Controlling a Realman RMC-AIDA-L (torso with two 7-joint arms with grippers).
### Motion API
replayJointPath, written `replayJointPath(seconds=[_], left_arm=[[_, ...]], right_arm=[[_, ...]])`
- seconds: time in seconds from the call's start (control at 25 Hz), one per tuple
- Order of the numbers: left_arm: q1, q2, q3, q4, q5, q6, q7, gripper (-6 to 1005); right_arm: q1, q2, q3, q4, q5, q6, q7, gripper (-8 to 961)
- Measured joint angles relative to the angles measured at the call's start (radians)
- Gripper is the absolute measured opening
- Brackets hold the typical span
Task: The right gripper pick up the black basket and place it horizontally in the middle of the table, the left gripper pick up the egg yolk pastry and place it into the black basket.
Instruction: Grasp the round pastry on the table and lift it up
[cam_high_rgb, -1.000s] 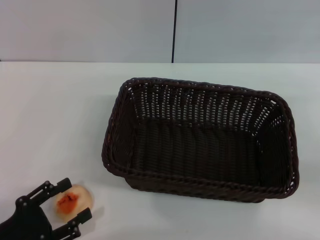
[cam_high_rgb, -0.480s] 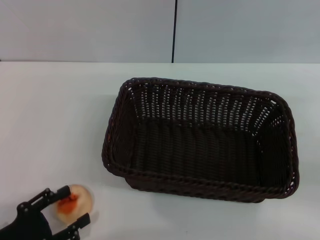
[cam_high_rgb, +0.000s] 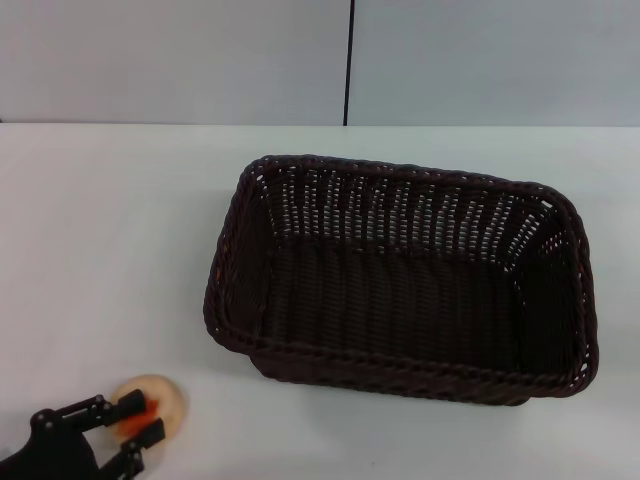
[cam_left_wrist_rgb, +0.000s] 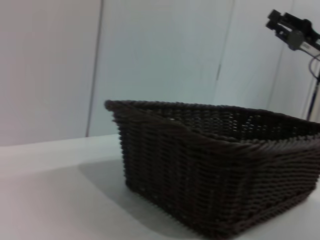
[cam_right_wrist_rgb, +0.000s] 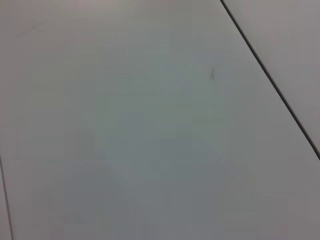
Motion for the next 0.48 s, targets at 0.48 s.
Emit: replayJointPath(seconds=[0.48], left_arm=[[-0.006, -0.001, -0.063, -0.007, -0.001, -0.042, 0.003, 158]], right_arm=[[-0.011, 0.0, 0.003, 0.006, -0.004, 0.0, -0.002, 408]])
